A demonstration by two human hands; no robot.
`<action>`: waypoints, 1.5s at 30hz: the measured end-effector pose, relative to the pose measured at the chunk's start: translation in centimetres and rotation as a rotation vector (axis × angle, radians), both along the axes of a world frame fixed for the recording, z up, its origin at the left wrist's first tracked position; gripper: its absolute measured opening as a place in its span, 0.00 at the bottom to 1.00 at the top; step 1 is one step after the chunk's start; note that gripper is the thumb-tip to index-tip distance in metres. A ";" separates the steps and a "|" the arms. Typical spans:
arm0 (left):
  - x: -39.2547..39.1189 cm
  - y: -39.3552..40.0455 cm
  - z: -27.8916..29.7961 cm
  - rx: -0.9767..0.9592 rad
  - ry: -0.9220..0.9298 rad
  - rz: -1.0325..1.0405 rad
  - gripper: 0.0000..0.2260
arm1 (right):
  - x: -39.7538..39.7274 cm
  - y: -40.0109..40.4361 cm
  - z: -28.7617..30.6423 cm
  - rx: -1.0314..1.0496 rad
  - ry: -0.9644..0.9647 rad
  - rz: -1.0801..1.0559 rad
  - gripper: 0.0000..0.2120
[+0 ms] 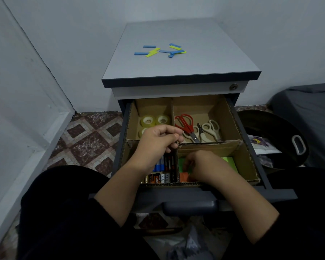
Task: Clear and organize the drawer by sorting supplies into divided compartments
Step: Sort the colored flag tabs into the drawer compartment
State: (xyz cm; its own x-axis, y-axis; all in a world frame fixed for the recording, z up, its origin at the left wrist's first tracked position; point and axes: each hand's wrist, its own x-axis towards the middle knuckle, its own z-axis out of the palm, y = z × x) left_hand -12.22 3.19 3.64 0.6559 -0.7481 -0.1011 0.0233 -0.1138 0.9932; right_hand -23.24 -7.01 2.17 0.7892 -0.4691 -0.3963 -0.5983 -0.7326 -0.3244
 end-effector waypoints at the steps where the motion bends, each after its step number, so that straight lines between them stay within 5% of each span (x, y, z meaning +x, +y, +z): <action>1: 0.0 0.0 0.0 0.000 0.000 0.000 0.08 | 0.0 0.0 0.0 -0.003 0.002 0.007 0.12; 26: 0.0 -0.1 -0.1 0.017 0.009 0.004 0.07 | 0.0 -0.1 0.0 0.001 0.010 0.005 0.10; 31: 0.0 0.0 0.1 0.016 0.008 -0.003 0.07 | -1.8 -1.6 1.4 0.054 -0.060 -0.155 0.10; 33: 0.1 0.0 0.2 0.016 0.003 -0.005 0.07 | -2.9 -2.7 2.2 -0.086 -0.073 -0.217 0.10; 36: 0.0 0.0 0.2 0.016 0.002 -0.009 0.07 | -3.6 -3.5 2.8 -0.222 0.016 -0.244 0.14; 42: 0.0 0.1 0.2 0.020 0.004 -0.002 0.07 | -2.3 -4.0 3.6 -0.079 0.258 -0.099 0.21; 45: 0.0 0.1 0.2 0.023 -0.003 -0.002 0.07 | -2.5 -3.6 3.0 -0.079 0.193 -0.113 0.20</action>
